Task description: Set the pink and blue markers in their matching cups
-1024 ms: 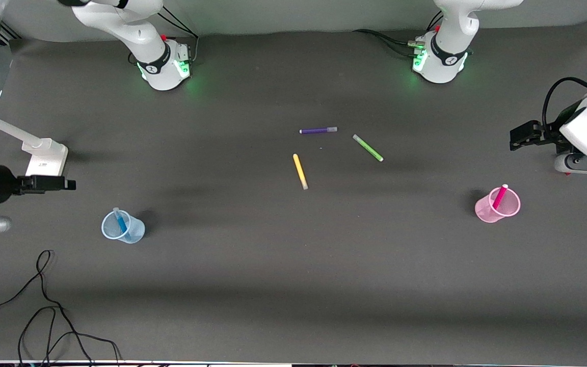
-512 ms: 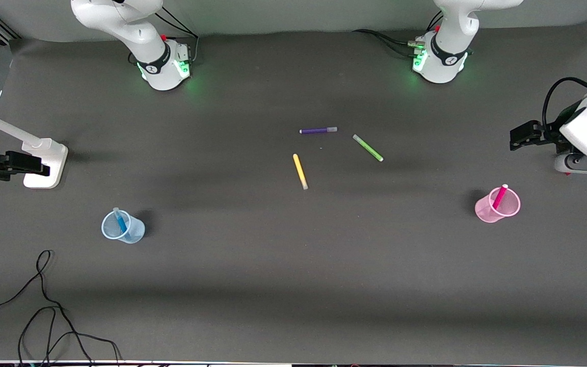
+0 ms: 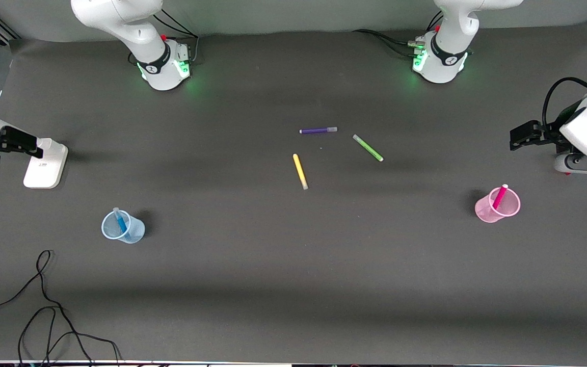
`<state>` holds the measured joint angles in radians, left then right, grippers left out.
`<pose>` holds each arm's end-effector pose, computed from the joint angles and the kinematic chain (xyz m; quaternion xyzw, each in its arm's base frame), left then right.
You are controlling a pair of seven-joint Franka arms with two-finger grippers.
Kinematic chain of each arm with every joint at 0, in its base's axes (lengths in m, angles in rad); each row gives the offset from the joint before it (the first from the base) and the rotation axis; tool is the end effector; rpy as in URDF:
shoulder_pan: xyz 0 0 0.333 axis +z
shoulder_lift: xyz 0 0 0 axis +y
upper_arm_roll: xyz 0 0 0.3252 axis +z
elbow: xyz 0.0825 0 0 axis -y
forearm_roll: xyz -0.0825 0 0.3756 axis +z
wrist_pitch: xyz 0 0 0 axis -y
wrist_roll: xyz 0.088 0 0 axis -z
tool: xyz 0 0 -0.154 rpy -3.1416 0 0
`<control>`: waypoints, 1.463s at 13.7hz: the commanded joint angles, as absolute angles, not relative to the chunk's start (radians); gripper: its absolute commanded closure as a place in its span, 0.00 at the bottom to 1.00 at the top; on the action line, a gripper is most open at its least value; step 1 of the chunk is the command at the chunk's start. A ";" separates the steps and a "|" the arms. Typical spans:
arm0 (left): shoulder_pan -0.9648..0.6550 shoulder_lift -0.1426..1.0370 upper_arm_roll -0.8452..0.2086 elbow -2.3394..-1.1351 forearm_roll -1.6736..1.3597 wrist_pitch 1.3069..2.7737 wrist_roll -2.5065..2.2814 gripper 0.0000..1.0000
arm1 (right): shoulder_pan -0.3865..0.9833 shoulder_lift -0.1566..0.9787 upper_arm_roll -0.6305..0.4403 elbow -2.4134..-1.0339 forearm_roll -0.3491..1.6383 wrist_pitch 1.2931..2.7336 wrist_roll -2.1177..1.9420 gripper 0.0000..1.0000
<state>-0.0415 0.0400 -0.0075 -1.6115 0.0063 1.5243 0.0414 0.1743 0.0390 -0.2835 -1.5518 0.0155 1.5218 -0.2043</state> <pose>0.5436 -0.0256 0.5427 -0.9970 0.0452 0.0635 0.0032 0.5464 -0.0547 0.5708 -0.9983 -0.0475 0.0329 0.0075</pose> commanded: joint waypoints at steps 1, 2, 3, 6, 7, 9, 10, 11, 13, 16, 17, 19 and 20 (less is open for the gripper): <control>-0.035 0.028 -0.015 -1.609 -0.003 1.508 0.029 0.00 | 0.054 0.015 -0.146 -1.595 -0.014 1.555 -0.161 0.00; -0.035 0.028 -0.015 -1.609 -0.003 1.508 0.029 0.00 | 0.014 0.014 -0.090 -1.604 -0.018 1.560 -0.152 0.00; -0.035 0.028 -0.015 -1.609 -0.003 1.508 0.029 0.00 | -0.012 0.014 -0.048 -1.605 -0.018 1.560 -0.120 0.00; -0.035 0.028 -0.015 -1.608 -0.003 1.508 0.029 0.00 | -0.012 0.025 -0.023 -1.603 -0.015 1.574 -0.080 0.00; -0.035 0.028 -0.015 -1.609 -0.003 1.508 0.029 0.00 | -0.009 0.026 -0.014 -1.600 -0.014 1.574 -0.080 0.00; -0.035 0.028 -0.015 -1.609 -0.003 1.508 0.029 0.00 | -0.009 0.023 0.011 -1.583 -0.014 1.565 -0.084 0.00; -0.035 0.028 -0.015 -1.609 -0.003 1.508 0.029 0.00 | -0.011 0.028 0.011 -1.574 -0.014 1.565 -0.078 0.00; -0.035 0.026 -0.015 -1.609 -0.003 1.508 0.031 0.00 | -0.012 0.032 0.003 -1.574 0.001 1.563 -0.077 0.00; -0.034 0.025 -0.014 -1.612 -0.005 1.511 0.038 0.00 | -0.014 0.038 0.008 -1.553 0.018 1.563 -0.072 0.00; -0.034 0.021 -0.014 -1.614 -0.005 1.519 0.038 0.00 | -0.014 0.035 0.005 -1.539 0.081 1.557 -0.047 0.00; -0.034 0.020 -0.014 -1.617 -0.005 1.523 0.038 0.00 | -0.014 0.029 0.002 -1.543 0.098 1.551 -0.054 0.00; -0.034 0.018 -0.014 -1.617 -0.005 1.534 0.040 0.00 | -0.012 0.028 0.003 -1.536 0.101 1.520 -0.052 0.00; -0.034 0.017 -0.014 -1.618 -0.005 1.542 0.041 0.00 | -0.014 0.028 0.002 -1.536 0.106 1.520 -0.052 0.00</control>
